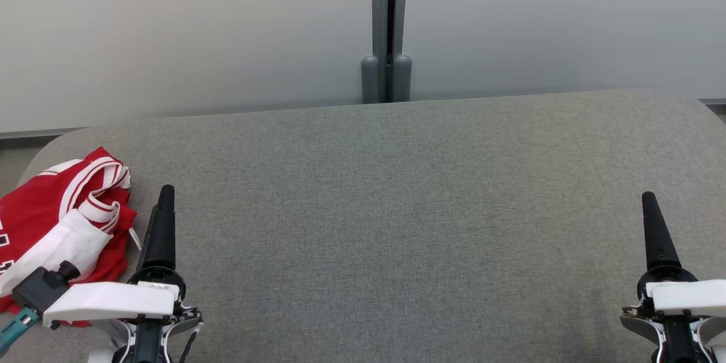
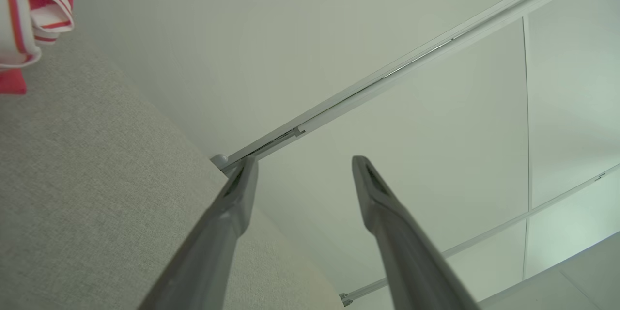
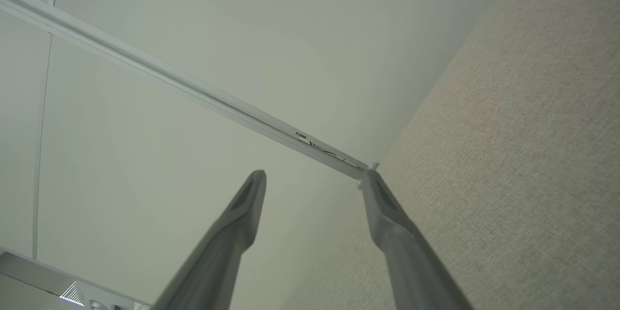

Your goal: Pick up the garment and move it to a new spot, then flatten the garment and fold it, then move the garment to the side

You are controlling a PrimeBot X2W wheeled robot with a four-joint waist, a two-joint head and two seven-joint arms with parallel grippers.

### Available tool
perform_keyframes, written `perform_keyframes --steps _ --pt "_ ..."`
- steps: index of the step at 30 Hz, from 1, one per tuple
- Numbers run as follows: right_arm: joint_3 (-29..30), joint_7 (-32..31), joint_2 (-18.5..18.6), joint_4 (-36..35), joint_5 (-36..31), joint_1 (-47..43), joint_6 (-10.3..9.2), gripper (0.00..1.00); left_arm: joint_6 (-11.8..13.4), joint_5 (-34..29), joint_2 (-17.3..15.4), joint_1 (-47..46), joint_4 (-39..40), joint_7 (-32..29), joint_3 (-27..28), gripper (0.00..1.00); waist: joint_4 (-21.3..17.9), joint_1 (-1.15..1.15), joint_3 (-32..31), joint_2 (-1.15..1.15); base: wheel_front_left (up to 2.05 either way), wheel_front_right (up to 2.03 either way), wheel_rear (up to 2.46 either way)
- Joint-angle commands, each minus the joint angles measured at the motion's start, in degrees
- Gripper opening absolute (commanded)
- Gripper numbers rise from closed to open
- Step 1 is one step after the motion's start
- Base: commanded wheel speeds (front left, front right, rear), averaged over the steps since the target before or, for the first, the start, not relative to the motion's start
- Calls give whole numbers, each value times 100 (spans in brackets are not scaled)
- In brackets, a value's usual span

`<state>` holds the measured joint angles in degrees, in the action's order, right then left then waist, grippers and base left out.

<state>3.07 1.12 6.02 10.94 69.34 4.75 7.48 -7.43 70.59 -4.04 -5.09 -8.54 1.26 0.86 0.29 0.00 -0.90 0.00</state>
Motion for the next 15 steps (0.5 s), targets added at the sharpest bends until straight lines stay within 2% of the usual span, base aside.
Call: perform_keyframes --steps 1,15 --pt "-35 82 87 -110 -308 76 1 100 -6 -302 -97 -116 123 67 -37 100 2 0 -12 0 0 0 0" --pt "-237 318 199 -129 -1797 -26 1 100 76 -1840 -255 62 106 329 -213 100 13 0 -74 0 0 0 0"
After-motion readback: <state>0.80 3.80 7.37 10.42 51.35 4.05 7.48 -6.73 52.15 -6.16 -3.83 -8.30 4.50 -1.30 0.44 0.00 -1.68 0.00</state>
